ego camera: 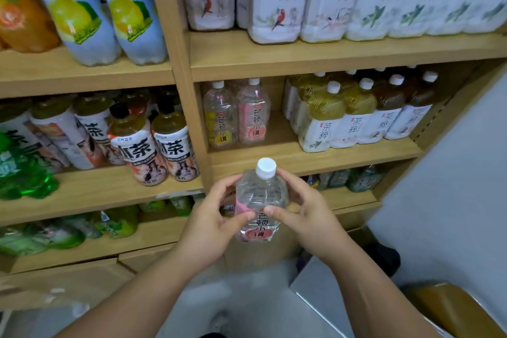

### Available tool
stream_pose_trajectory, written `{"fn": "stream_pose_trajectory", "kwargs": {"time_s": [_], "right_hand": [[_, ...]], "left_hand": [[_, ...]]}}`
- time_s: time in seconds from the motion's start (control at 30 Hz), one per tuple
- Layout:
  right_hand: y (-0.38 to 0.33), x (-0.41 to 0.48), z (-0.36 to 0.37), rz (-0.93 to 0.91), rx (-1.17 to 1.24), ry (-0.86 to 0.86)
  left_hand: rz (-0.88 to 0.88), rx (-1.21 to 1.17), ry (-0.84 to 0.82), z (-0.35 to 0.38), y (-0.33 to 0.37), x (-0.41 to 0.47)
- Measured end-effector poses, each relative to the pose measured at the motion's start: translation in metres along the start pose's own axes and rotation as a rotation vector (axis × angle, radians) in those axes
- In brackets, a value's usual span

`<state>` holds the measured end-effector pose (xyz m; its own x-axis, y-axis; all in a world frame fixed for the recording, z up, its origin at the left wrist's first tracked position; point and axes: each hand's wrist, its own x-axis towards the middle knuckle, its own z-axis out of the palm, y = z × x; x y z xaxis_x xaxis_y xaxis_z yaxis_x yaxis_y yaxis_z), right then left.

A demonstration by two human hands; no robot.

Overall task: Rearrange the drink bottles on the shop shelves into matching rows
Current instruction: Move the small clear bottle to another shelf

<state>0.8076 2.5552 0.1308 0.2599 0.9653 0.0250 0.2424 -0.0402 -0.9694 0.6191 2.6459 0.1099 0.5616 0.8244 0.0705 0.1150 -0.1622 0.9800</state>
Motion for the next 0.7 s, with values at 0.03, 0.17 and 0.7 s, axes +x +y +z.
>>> {"fn": "stream_pose_trajectory", "kwargs": {"time_s": [0.03,0.17,0.7], "right_hand": [[0.004,0.003,-0.006,0.013,0.01,0.001],[0.013,0.027,-0.027,0.043,-0.05,-0.019],[0.021,0.16,-0.062,0.066,-0.198,-0.042]], "left_hand": [[-0.004,0.0,0.006,0.006,-0.002,0.004],[-0.019,0.012,0.02,0.02,-0.008,0.028],[-0.036,0.151,0.047,0.022,-0.015,0.159]]}}
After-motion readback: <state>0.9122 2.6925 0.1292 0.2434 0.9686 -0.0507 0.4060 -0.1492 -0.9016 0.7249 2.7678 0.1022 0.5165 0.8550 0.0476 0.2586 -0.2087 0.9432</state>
